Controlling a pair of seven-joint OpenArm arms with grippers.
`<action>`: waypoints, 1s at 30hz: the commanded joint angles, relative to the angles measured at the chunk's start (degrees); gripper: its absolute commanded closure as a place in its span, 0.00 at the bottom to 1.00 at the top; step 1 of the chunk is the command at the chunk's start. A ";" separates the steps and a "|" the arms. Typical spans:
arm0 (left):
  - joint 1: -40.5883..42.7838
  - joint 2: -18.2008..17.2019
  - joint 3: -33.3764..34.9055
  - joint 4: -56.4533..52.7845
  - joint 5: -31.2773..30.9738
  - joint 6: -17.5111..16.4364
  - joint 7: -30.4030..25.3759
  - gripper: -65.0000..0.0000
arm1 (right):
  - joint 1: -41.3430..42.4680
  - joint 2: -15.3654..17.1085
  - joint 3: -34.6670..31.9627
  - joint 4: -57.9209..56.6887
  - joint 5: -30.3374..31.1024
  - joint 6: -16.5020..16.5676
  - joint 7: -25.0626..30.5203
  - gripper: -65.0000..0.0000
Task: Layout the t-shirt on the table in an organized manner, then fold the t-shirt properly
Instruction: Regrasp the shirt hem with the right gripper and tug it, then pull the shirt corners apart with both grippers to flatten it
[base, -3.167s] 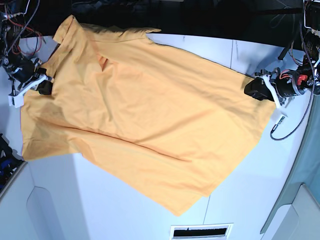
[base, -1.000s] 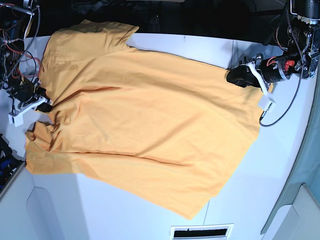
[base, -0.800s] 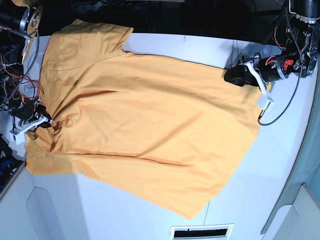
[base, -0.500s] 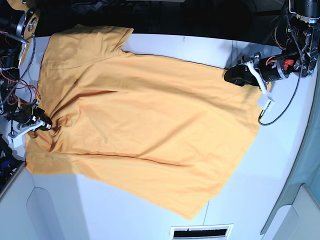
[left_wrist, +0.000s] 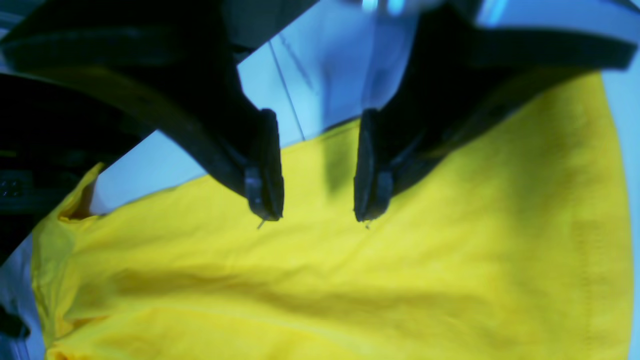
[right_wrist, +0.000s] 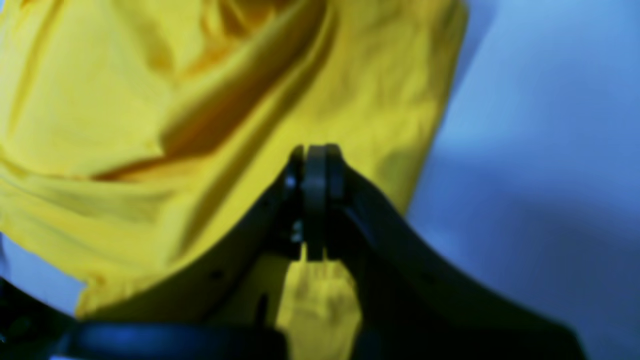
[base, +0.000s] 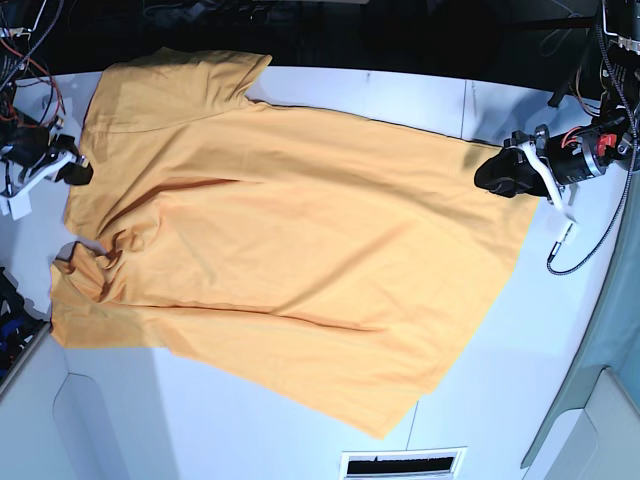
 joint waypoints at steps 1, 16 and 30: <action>-0.61 -0.98 -0.42 0.83 -0.02 -0.58 -1.68 0.58 | -0.98 0.96 0.42 0.81 1.20 0.35 0.57 1.00; -0.55 -0.87 -0.37 -7.96 12.55 -0.58 -11.23 0.58 | -7.10 -1.22 1.09 0.70 -0.92 0.76 5.81 1.00; 6.14 6.38 -0.31 -9.46 12.26 -0.58 -5.60 0.58 | 5.03 -0.46 1.07 -12.22 -9.97 -0.04 10.12 1.00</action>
